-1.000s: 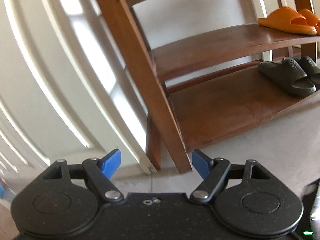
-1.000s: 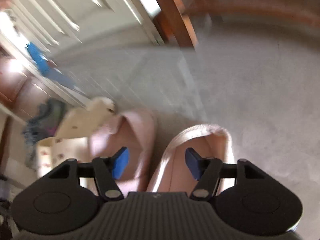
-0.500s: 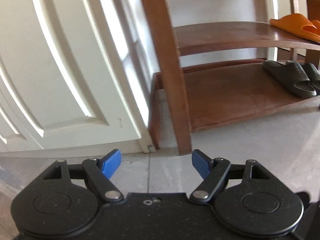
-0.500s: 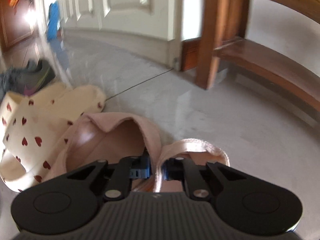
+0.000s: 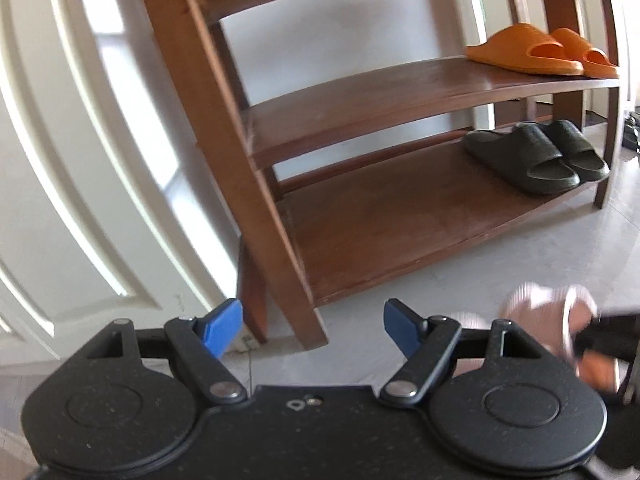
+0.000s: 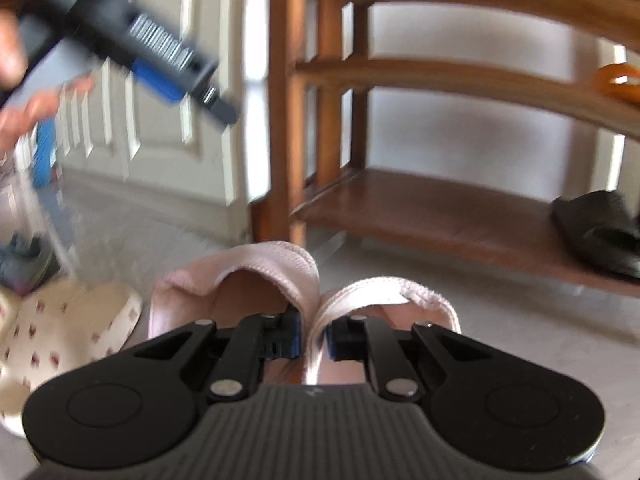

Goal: Organize scattered shoes
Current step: 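Carry the pink slippers with the right gripper onto the lower shelf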

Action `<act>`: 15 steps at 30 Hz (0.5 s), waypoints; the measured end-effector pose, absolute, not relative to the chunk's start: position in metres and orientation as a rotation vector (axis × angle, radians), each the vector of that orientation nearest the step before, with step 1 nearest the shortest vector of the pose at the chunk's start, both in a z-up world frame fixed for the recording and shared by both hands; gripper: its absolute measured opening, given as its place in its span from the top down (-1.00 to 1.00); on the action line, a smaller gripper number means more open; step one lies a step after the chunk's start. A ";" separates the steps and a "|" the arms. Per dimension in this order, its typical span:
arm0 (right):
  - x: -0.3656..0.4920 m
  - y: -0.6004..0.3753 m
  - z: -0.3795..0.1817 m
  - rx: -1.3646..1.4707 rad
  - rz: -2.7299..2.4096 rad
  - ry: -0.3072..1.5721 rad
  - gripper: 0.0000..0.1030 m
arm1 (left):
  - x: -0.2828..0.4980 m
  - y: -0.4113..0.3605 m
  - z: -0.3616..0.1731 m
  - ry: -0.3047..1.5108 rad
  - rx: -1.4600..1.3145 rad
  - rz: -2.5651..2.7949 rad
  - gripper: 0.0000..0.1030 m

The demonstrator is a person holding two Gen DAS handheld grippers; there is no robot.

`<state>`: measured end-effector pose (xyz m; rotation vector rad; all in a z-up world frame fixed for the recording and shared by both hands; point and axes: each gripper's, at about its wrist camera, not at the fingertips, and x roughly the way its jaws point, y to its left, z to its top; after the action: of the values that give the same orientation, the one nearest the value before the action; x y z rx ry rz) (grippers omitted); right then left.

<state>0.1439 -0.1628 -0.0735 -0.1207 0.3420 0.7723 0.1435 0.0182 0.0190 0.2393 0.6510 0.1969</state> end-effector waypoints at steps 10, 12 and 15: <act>0.247 -0.168 -0.038 -0.069 0.603 0.266 0.77 | 0.150 0.021 0.017 0.660 0.226 0.194 -0.52; 0.272 -0.165 -0.034 -0.068 0.574 0.266 0.77 | 0.150 0.023 0.015 0.668 0.223 0.200 -0.52; 0.314 -0.157 -0.029 -0.076 0.530 0.270 0.77 | 0.153 0.027 0.013 0.679 0.216 0.211 -0.52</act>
<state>0.3136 -0.1570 -0.0288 -0.0757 0.2697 0.5299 0.1531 0.0266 0.0128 0.2157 0.6792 0.2107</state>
